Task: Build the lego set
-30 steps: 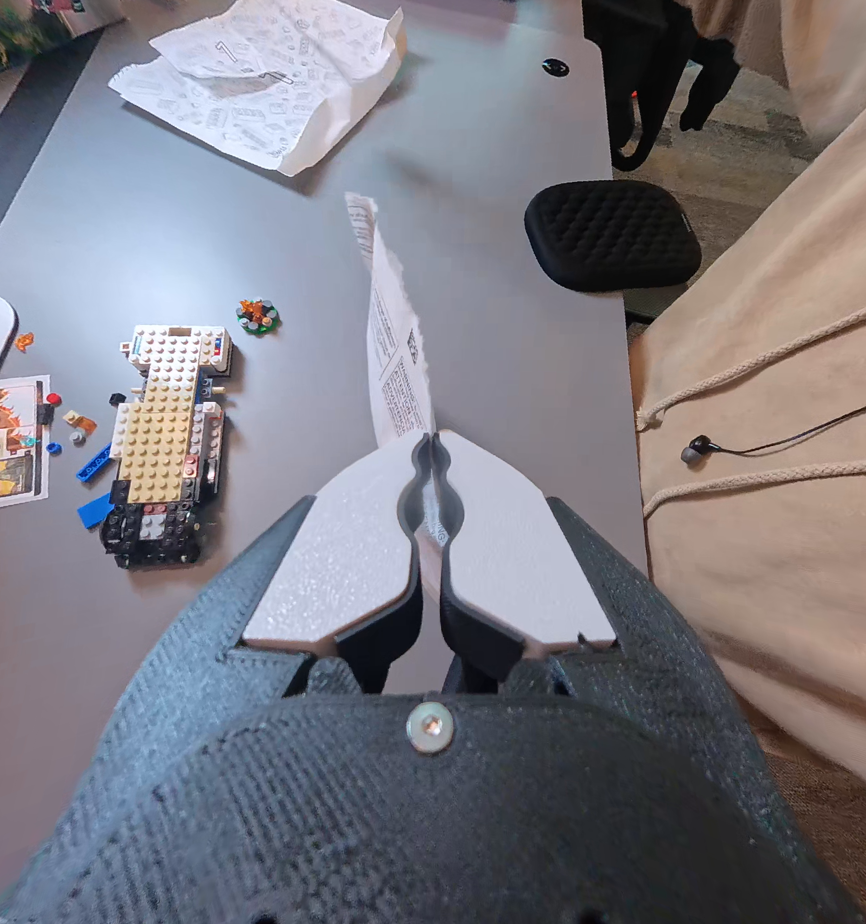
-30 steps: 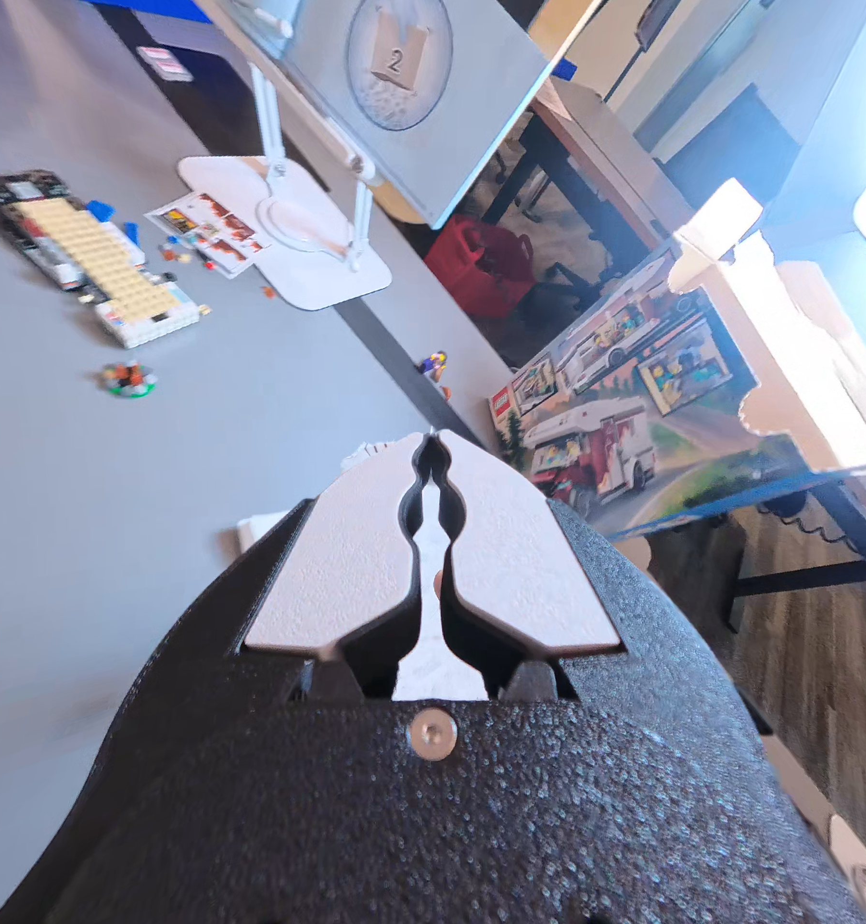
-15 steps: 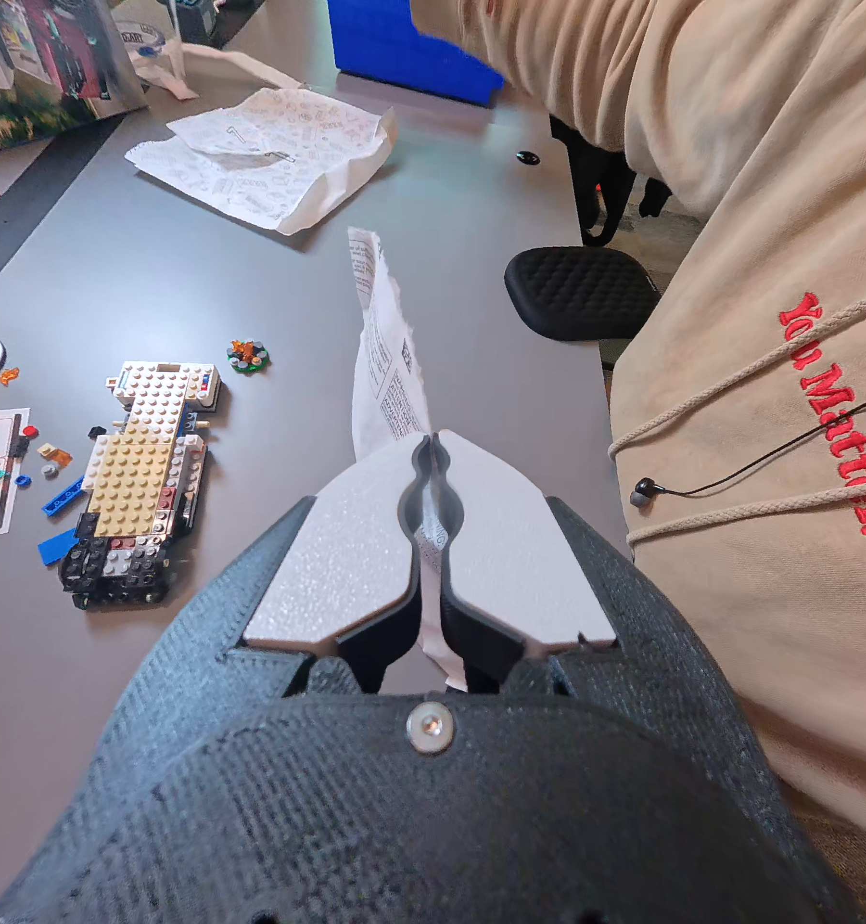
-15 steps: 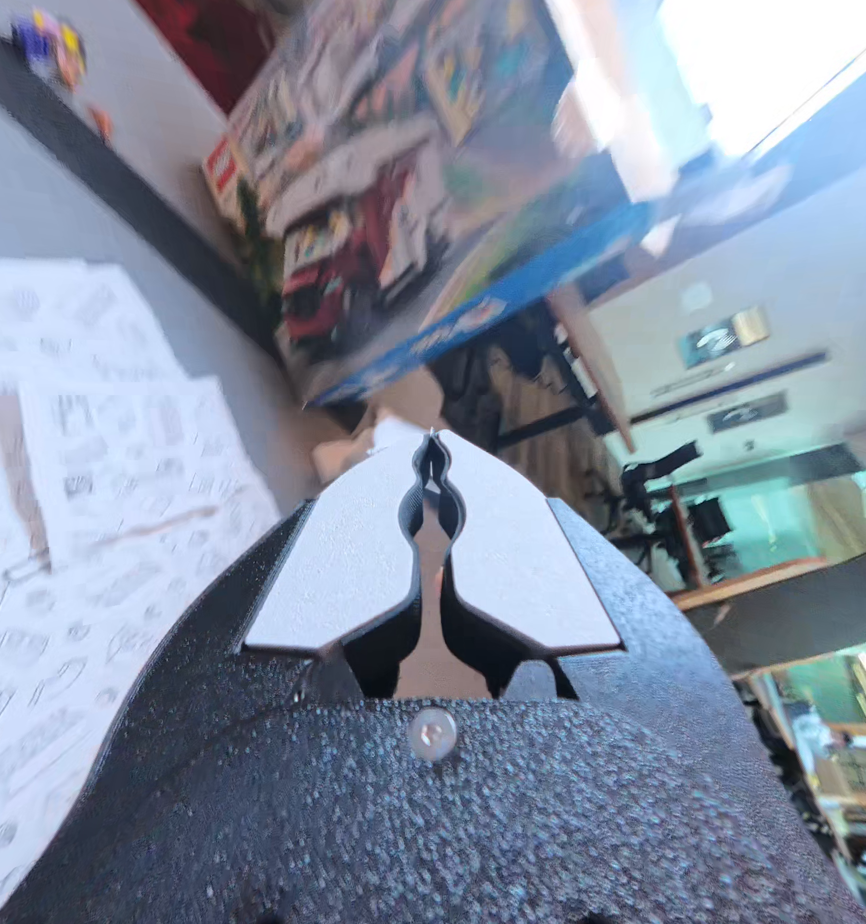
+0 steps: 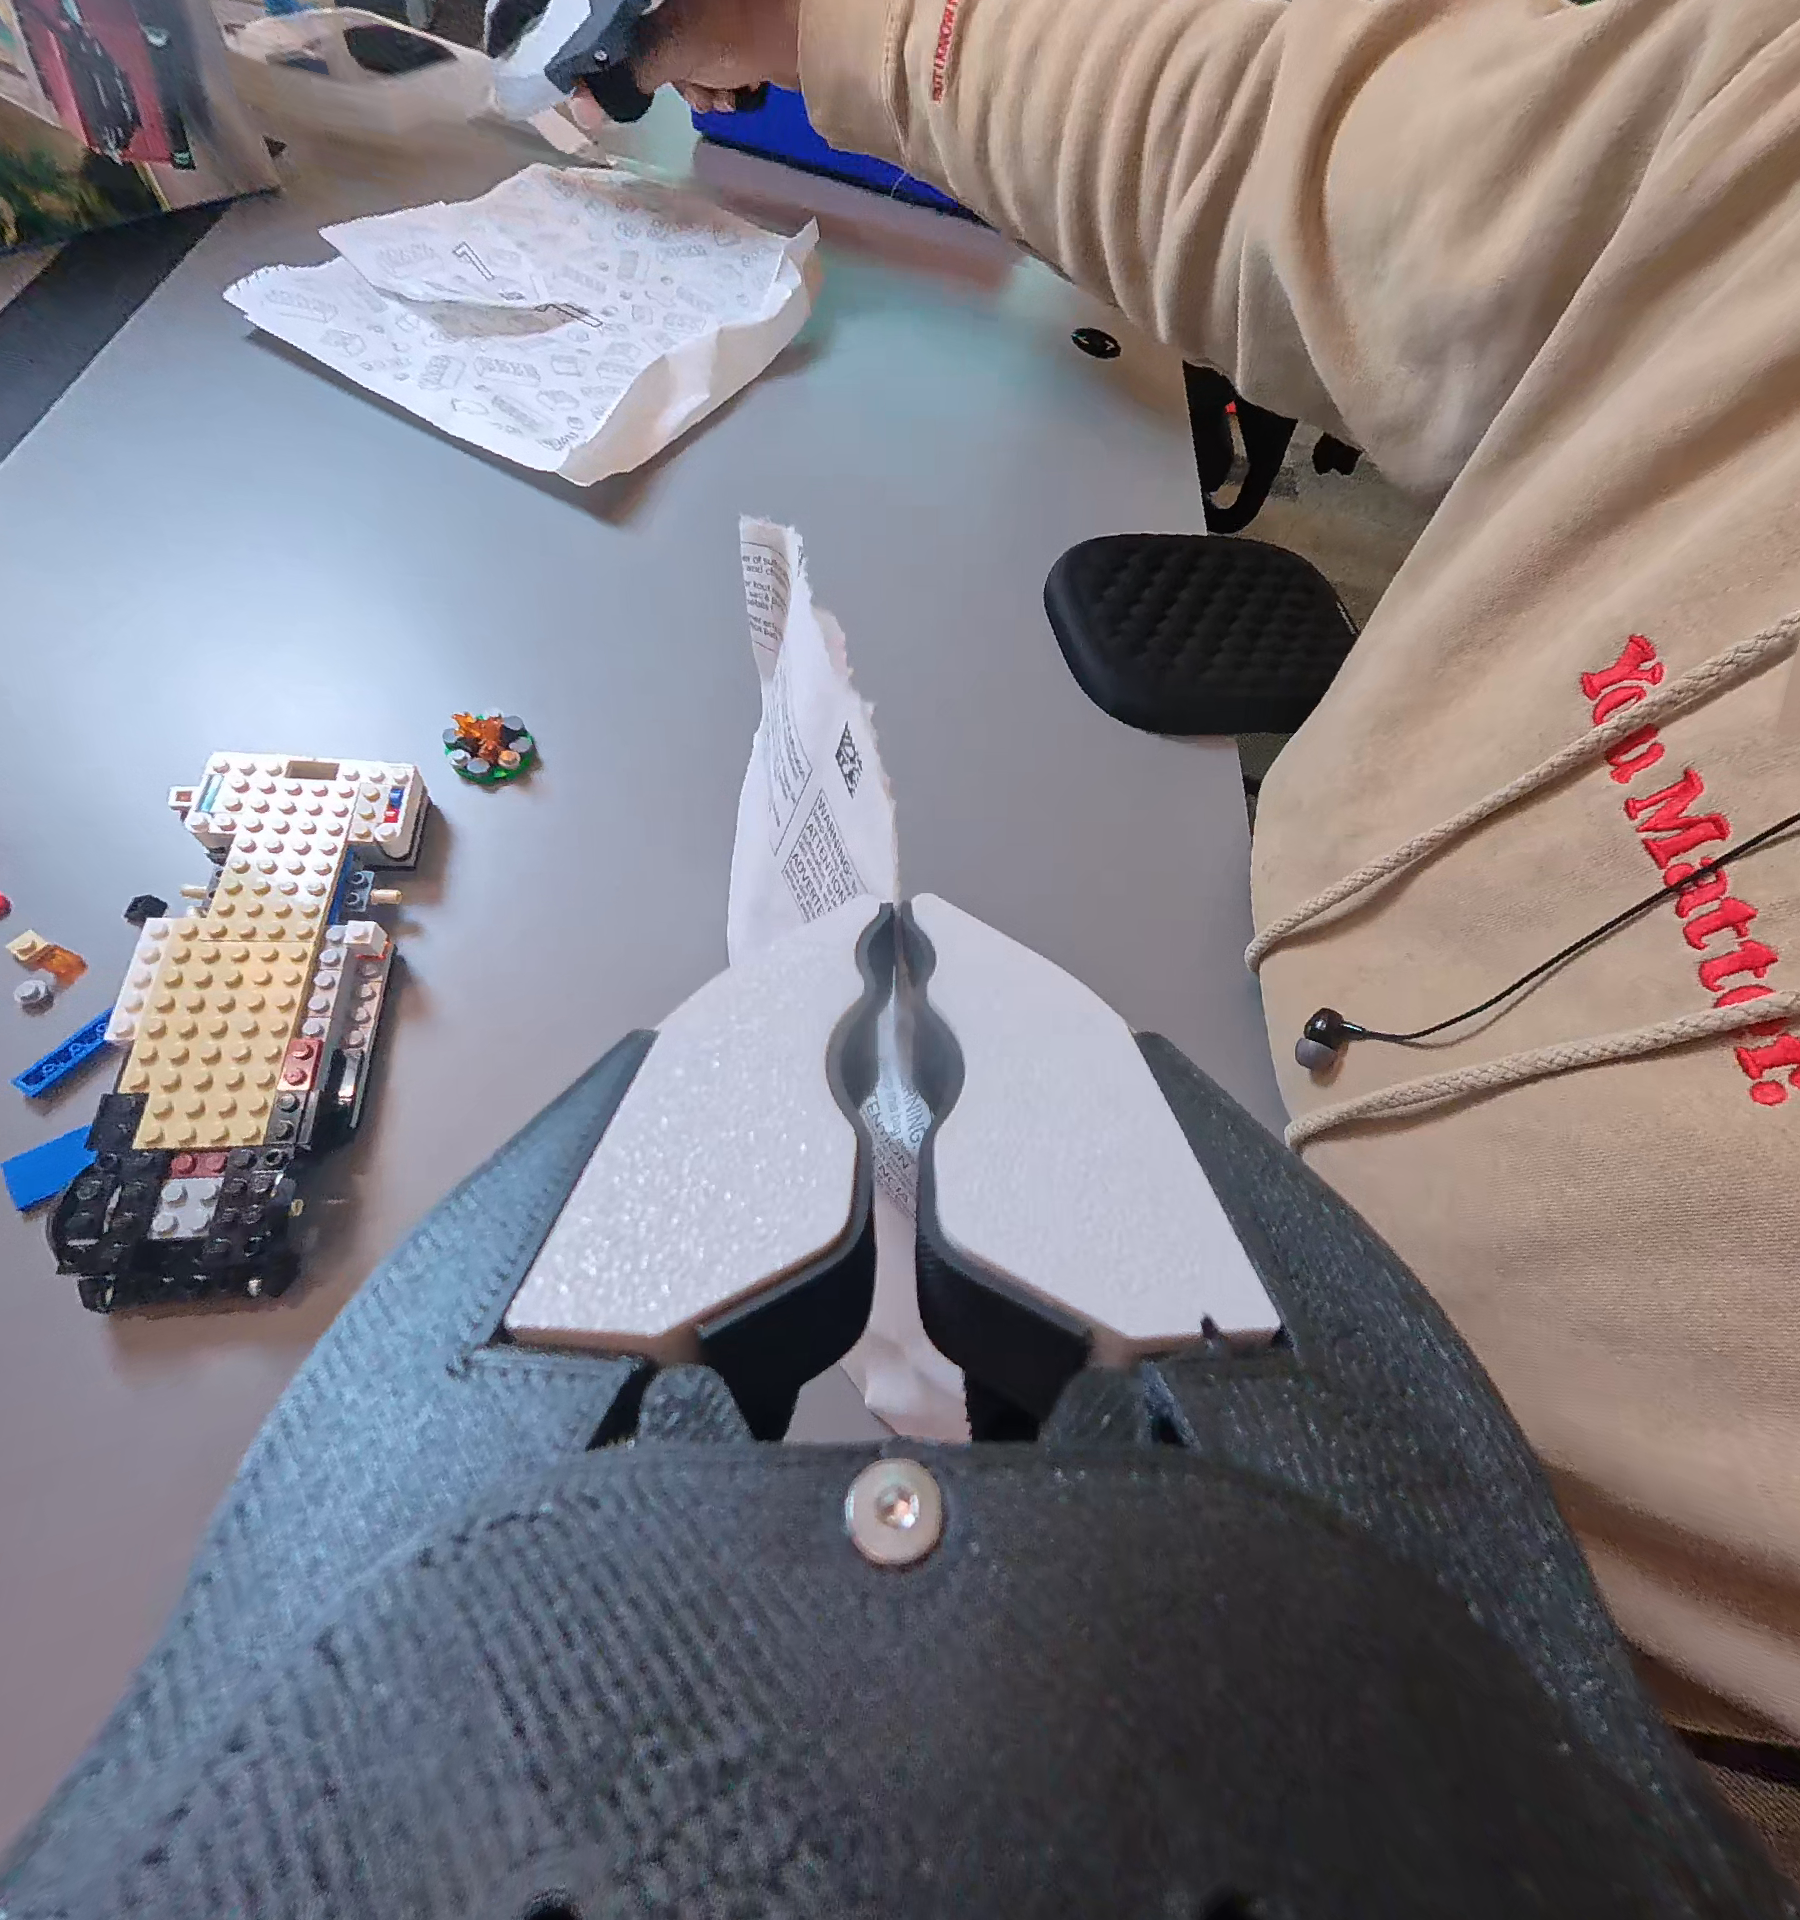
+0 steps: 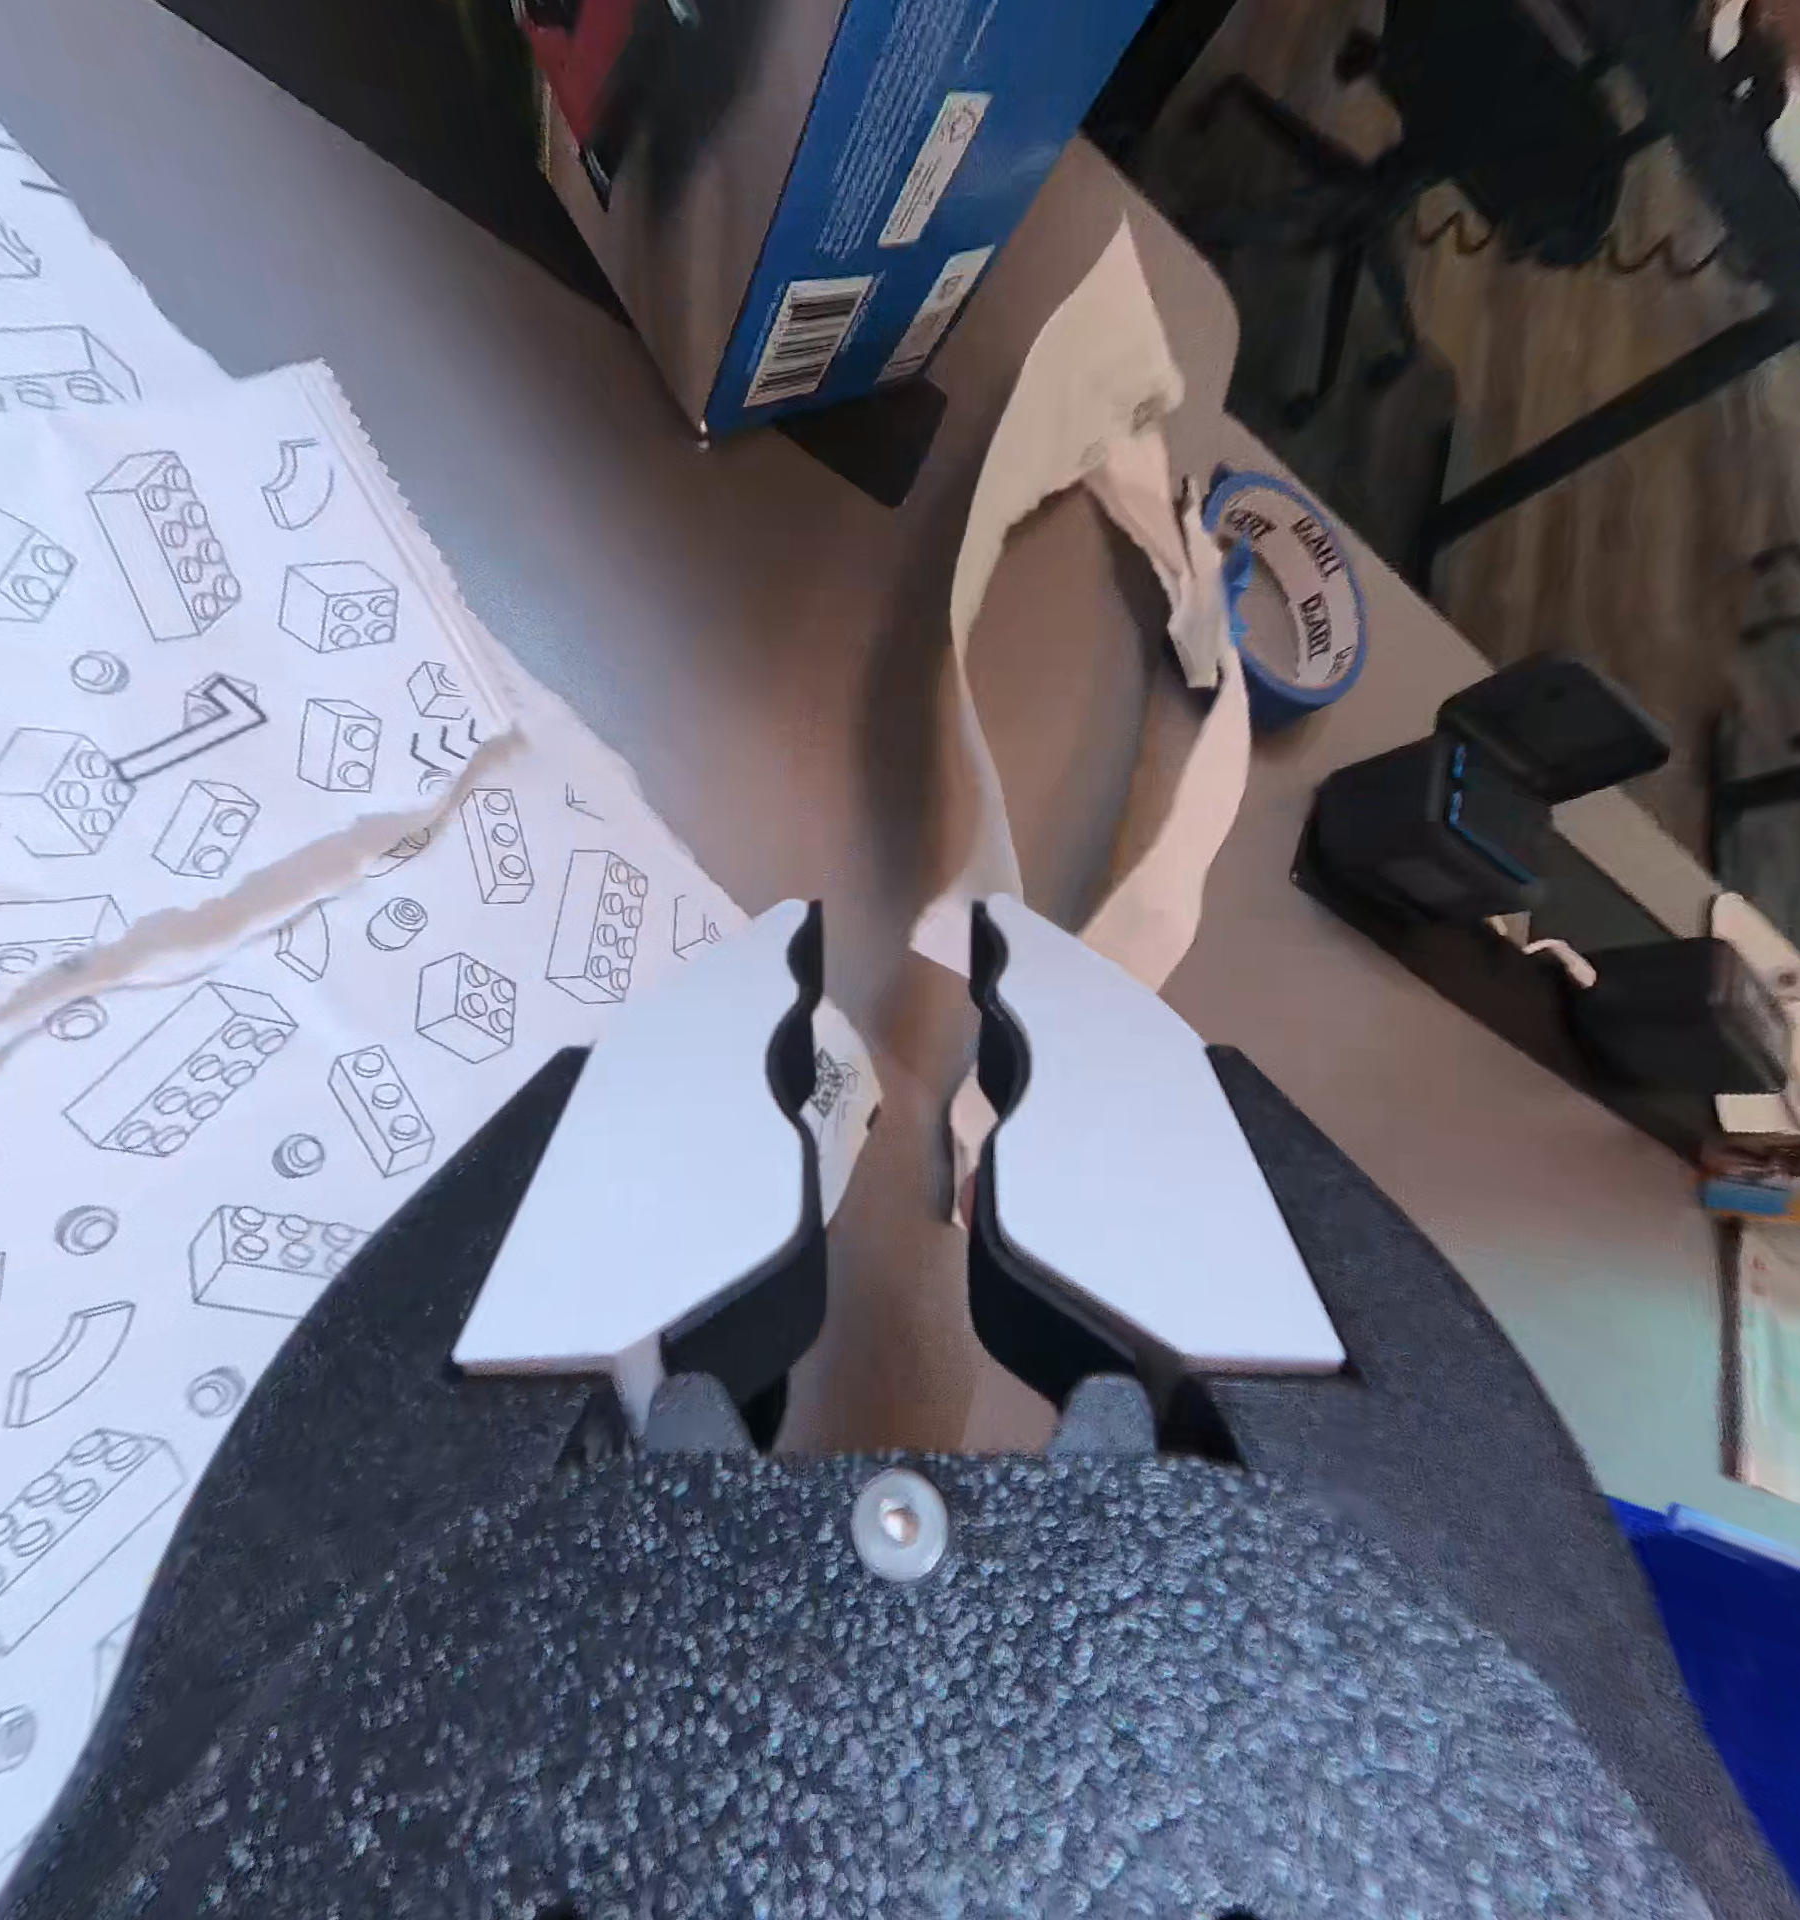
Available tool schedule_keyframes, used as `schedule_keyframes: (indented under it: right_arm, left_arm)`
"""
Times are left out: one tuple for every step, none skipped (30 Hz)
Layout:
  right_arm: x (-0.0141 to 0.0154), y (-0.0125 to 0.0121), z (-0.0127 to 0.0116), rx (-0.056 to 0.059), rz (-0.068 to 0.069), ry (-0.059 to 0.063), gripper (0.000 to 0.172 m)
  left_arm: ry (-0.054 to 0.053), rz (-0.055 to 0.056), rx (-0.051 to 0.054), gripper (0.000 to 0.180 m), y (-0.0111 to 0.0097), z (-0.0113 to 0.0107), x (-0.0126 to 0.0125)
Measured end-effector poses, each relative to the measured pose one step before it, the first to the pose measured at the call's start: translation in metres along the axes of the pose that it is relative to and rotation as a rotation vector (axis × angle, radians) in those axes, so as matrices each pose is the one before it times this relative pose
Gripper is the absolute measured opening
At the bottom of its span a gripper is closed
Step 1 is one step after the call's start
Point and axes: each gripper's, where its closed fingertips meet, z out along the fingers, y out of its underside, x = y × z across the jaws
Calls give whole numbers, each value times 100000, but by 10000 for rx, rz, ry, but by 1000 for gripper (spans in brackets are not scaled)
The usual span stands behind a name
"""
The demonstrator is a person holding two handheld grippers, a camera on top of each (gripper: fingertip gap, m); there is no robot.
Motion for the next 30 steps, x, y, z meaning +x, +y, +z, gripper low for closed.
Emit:
schedule_keyframes:
  right_arm:
    - [-174,-237,-179,-98,152,-232,38]
    - [-192,-575,-626,59,-1,-114,48]
    - [-235,-847,-1029,208,-103,-52,57]
    - [-341,-1076,-1303,296,-156,-13,63]
    - [-755,-1430,-1466,435,-162,-136,66]
    - [-1559,-1906,-1528,594,-153,-425,66]
    - [-2514,-2348,-1443,734,-209,-698,66]
    - [-3344,-2640,-1106,775,-307,-896,66]
    - [-4033,-2700,-580,696,-364,-1093,66]
    - [-4495,-2736,7,672,-358,-1274,66]
    - [-4623,-2676,649,666,-312,-1370,67]
    - [-4238,-2305,1339,505,-281,-1254,67]
    - [-3473,-1820,1882,279,-363,-968,67]
    - [-2802,-1561,2135,218,-444,-755,68]
    - [-2309,-1319,2208,173,-388,-696,68]
    - [-1834,-854,2207,-27,-263,-671,69]
    - [-1368,-523,2034,-135,-225,-594,71]
    - [-899,-422,1676,-93,-286,-446,67]
    - [-623,-276,1191,-76,-316,-365,55]
    - [-445,-122,730,-112,-215,-315,41]
    - [-208,2,333,-105,-72,-168,26]
    - [-95,16,12,-3,26,-50,22]
    - [-110,118,-226,51,86,-9,21]
    - [-92,388,-266,-27,102,28,23]
    - [-5,593,-212,-87,87,97,32]
    - [8,466,-160,69,92,82,37]
    - [33,296,-104,226,126,34,40]
    - [25,308,-12,198,150,-45,41]
    - [-1,385,127,100,175,-101,44]
    - [70,511,191,-55,137,-82,47]
  left_arm:
    - [-17,-18,34,0,-56,0,-68]
    - [-26,-19,4,0,9,-28,-92]
    - [-14,-5,-6,0,19,-67,-72]
    - [-7,6,2,0,24,-83,-63]
    - [6,-3,12,0,7,-78,-61]
    - [42,-10,12,0,-3,-54,-43]
    - [51,-15,6,0,-26,-31,-39]
    - [11,25,8,1,-37,-7,-53]
    - [10,69,16,1,-35,-1,-23]
    - [80,65,43,1,-70,24,84]
    - [63,20,55,2,-84,37,60]
    - [34,3,55,3,-106,20,50]
    - [47,16,46,3,-79,25,99]
    - [43,27,45,5,-75,28,108]
    - [44,13,70,7,-128,39,115]
    - [37,-7,119,12,-255,-25,125]
    - [-27,18,210,17,-446,-219,98]
    - [-45,78,266,23,-576,-487,167]
    - [-111,113,370,26,-680,-795,236]
    - [-191,86,433,29,-641,-1089,355]
    - [-174,96,382,32,-371,-1314,594]
    - [-263,127,225,35,140,-1454,634]
    - [-500,141,-38,39,814,-1427,350]
    - [-650,167,-329,43,1544,-1257,96]
    - [-455,115,-435,47,1992,-885,327]
    - [-235,-85,-273,47,1918,-363,542]
    - [-132,-209,-164,46,1791,278,533]
    - [-100,-180,-248,46,1826,841,502]
    - [-204,46,-444,48,1852,1134,275]
    - [-163,164,-394,48,1474,1159,236]
